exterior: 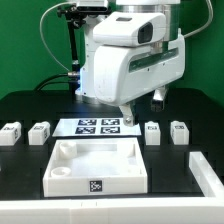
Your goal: Assemble one leg
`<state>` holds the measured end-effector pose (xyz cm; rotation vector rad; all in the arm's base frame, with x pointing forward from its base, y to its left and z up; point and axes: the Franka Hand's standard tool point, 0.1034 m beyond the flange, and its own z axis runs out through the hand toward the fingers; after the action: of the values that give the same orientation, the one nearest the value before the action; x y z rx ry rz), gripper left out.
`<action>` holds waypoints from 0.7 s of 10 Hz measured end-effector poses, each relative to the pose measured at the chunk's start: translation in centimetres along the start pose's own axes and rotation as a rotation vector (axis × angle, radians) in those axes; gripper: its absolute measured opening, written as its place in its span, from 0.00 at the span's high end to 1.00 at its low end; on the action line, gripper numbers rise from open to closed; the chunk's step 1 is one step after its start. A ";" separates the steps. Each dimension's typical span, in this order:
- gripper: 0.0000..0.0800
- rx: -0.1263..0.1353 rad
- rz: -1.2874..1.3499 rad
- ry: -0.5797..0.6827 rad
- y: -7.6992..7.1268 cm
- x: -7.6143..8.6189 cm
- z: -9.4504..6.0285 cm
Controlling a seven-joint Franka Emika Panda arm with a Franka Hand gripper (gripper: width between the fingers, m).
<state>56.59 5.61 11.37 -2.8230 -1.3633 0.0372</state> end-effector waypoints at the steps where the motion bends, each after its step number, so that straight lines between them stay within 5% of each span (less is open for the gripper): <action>1: 0.19 0.001 0.000 -0.001 0.0 0.0 0.1; 7: 0.19 0.002 0.000 -0.001 0.0 0.0 0.1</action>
Offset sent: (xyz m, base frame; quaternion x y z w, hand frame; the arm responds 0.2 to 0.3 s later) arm 0.0000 0.0000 0.0000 0.0000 0.0000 0.0000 1.0000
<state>56.55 5.61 11.27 -2.8223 -1.3625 0.0395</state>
